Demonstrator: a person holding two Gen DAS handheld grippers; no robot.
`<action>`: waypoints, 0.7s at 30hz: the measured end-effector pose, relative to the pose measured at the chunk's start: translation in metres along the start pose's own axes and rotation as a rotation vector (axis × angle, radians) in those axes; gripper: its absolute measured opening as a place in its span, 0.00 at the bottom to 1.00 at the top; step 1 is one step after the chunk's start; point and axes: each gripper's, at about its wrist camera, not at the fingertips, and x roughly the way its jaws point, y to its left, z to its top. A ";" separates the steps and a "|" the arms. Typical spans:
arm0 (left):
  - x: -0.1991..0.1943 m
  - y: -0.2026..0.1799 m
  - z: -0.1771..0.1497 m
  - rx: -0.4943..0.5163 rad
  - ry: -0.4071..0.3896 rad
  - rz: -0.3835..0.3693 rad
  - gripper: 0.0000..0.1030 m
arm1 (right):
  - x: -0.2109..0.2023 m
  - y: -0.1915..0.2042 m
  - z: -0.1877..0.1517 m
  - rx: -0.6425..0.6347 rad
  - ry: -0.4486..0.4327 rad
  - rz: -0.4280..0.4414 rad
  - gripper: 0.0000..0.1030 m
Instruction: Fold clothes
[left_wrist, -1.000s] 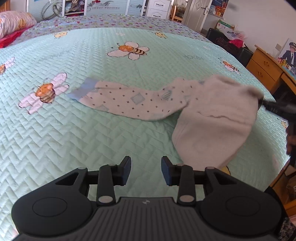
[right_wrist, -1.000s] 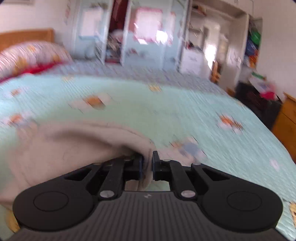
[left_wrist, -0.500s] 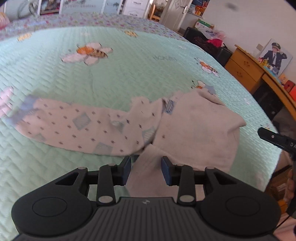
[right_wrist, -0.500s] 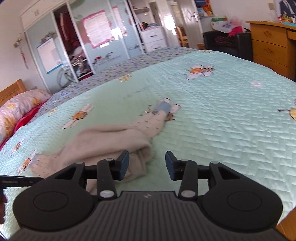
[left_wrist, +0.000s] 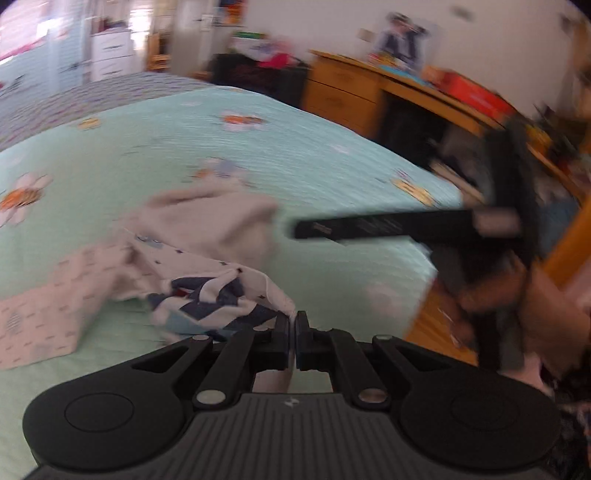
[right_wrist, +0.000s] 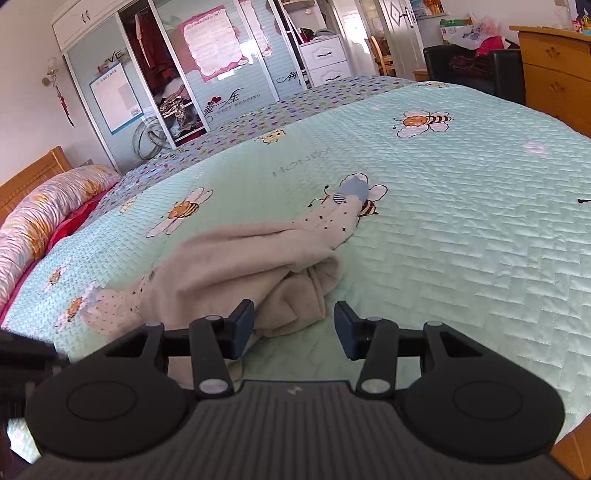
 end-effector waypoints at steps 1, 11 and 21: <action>0.009 -0.008 -0.006 0.024 0.027 0.000 0.02 | -0.002 0.002 0.002 -0.009 0.006 0.017 0.49; 0.028 -0.012 -0.029 0.035 0.083 0.030 0.02 | 0.016 0.073 0.006 -0.361 0.064 0.177 0.64; 0.020 0.011 -0.028 -0.032 0.084 0.004 0.03 | 0.041 0.073 -0.002 -0.383 0.058 0.135 0.09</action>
